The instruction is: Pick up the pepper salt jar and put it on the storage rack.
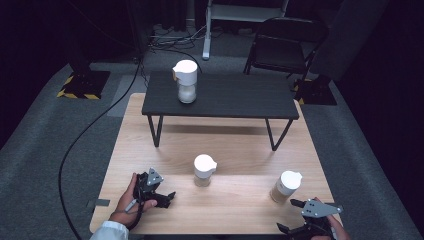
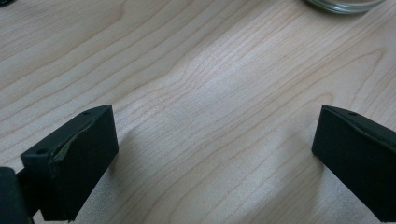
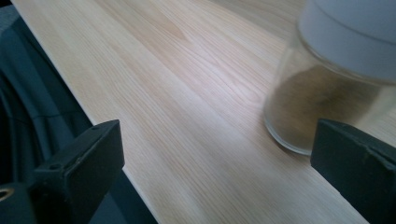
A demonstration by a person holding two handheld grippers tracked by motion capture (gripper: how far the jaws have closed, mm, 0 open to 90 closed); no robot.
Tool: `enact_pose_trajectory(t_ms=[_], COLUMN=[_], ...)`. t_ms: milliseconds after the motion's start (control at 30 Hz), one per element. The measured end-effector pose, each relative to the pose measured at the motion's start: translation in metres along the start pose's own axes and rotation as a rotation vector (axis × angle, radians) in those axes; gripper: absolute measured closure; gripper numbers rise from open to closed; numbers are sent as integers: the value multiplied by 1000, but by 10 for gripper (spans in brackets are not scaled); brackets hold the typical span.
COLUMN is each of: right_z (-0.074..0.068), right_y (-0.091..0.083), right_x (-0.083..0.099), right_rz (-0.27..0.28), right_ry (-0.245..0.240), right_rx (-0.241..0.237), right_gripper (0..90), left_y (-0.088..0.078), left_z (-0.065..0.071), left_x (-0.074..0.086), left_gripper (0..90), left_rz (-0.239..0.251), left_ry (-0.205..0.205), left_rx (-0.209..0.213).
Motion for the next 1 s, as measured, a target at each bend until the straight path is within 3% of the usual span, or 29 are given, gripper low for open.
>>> enact_pose_trajectory(t_ms=[500, 867, 1000], right_z=[-18, -29, -32], right_y=[16, 32, 35], right_x=[-21, -40, -42], right_rz=[49, 84, 61], right_ry=[-59, -72, -91], right_rx=[-45, -28, -31], right_gripper=[23, 23, 24], left_y=[0, 0, 0], left_z=[0, 1, 1], left_x=[0, 0, 0], left_gripper=[0, 0, 0], left_rz=[0, 0, 1], left_ry=[-1, -4, -1], left_rx=[-1, 0, 1])
Point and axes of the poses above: each handheld gripper's, and its own axes: y roughly forward along the jaws, x roughly out of its underside, z roughly to its right, the point moved 7 cm from there along y, roughly forward along the jaws, and after that the axes turned 10 degrees about -z, right-handed, at the moved point
